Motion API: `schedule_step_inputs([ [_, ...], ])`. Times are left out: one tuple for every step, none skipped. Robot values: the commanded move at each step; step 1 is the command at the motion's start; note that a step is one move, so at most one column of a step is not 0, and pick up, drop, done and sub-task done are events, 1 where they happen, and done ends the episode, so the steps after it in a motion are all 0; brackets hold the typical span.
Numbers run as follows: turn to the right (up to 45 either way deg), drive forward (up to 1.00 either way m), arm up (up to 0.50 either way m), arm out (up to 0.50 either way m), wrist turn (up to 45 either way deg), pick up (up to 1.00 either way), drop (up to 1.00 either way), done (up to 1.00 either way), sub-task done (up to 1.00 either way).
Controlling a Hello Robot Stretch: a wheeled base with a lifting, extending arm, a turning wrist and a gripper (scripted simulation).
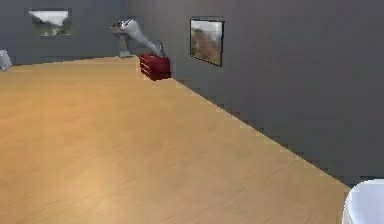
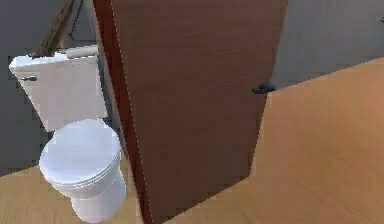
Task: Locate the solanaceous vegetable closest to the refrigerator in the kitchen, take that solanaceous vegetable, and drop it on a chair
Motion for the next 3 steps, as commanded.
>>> schedule_step_inputs([
  [-45.0, 0.00, 0.00, 0.00, 0.0, 0.00, 0.00, 0.00, 0.00],
  [-9.0, 0.00, 0.00, 0.00, 0.0, 0.00, 0.00, 0.00, 0.00],
  [0.0, 1.00, 0.00, 0.00, 0.0, 0.00, 0.00, 0.00, 0.00],
])
